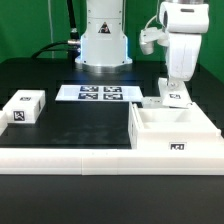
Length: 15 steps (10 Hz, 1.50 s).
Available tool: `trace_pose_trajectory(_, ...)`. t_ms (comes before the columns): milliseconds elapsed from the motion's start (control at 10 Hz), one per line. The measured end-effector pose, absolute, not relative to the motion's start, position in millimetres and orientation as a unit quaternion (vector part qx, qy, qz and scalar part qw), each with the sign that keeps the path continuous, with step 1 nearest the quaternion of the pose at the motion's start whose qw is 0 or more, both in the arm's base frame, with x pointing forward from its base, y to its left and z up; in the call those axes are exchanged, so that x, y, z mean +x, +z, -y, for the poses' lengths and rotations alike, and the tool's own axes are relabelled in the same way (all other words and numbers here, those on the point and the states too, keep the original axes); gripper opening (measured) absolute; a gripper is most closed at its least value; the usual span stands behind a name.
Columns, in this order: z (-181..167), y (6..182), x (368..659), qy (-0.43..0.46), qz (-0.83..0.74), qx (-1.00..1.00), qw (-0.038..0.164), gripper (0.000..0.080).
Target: Assemble cabinet
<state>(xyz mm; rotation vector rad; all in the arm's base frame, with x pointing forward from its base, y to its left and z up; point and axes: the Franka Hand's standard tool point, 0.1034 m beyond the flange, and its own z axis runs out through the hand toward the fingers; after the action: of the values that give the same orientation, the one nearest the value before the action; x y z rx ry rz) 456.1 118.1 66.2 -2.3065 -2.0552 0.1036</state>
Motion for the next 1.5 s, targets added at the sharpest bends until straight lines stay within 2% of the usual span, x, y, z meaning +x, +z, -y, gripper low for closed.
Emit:
trace_pose_trajectory(600, -116, 63.6, 466, 0.029, 0.665, -0.746, 0.026, 0.0069)
trace_pose_trajectory(900, -102, 60.4, 498, 0.014, 0.698, -0.716, 0.028, 0.007)
trace_pose_trajectory(1300, -103, 60.3, 500, 0.013, 0.695, -0.719, 0.028, 0.007)
trace_pose_trajectory(1500, -105, 60.8, 531, 0.001, 0.692, -0.721, 0.025, 0.007)
